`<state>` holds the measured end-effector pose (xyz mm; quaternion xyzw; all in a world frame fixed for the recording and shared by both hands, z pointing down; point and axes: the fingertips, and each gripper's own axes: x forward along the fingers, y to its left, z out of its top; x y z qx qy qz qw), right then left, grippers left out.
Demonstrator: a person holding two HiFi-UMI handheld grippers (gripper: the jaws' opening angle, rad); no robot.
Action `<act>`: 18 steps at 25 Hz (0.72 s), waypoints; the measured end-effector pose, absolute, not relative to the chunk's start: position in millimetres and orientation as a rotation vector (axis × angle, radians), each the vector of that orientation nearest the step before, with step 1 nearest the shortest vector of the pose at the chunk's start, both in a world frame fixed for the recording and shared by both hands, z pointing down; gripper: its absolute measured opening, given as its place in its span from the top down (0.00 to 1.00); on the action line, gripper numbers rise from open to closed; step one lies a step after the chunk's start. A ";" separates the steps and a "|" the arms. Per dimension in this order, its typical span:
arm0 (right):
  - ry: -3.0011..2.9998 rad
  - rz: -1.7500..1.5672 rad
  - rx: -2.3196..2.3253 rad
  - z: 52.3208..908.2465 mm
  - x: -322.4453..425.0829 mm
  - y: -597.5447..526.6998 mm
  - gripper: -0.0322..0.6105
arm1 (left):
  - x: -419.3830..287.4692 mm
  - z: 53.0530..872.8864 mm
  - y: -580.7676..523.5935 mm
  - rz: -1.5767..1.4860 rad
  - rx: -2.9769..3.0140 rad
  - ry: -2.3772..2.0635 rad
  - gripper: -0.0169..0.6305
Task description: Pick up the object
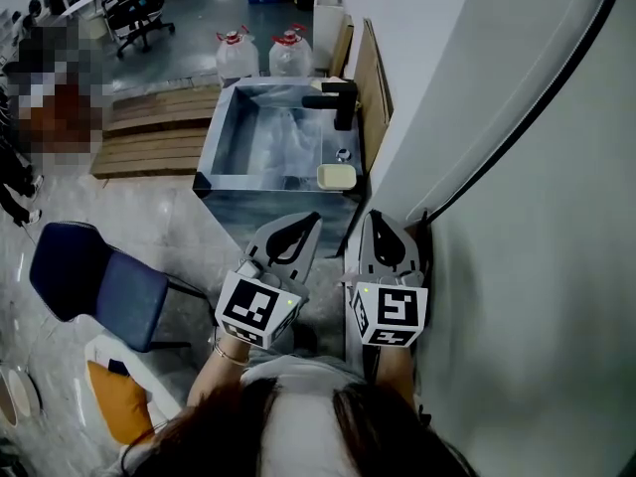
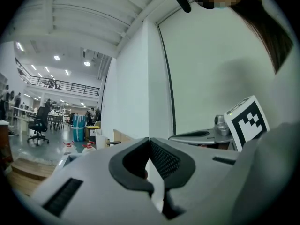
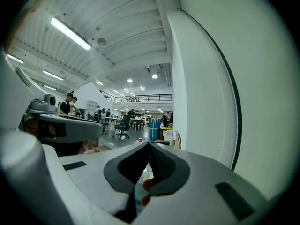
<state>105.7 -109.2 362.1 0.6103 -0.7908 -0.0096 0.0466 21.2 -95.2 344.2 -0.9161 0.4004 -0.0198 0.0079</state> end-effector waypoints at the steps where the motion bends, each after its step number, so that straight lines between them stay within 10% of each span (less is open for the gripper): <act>1: -2.412 -0.026 1.861 363.8 105.5 -112.4 0.91 | 20.5 345.4 -97.4 -0.066 -2.864 1.254 0.96; 18: -2.366 0.036 1.812 393.3 105.0 -182.9 0.91 | 21.8 365.3 -165.9 -0.083 -2.914 1.261 0.96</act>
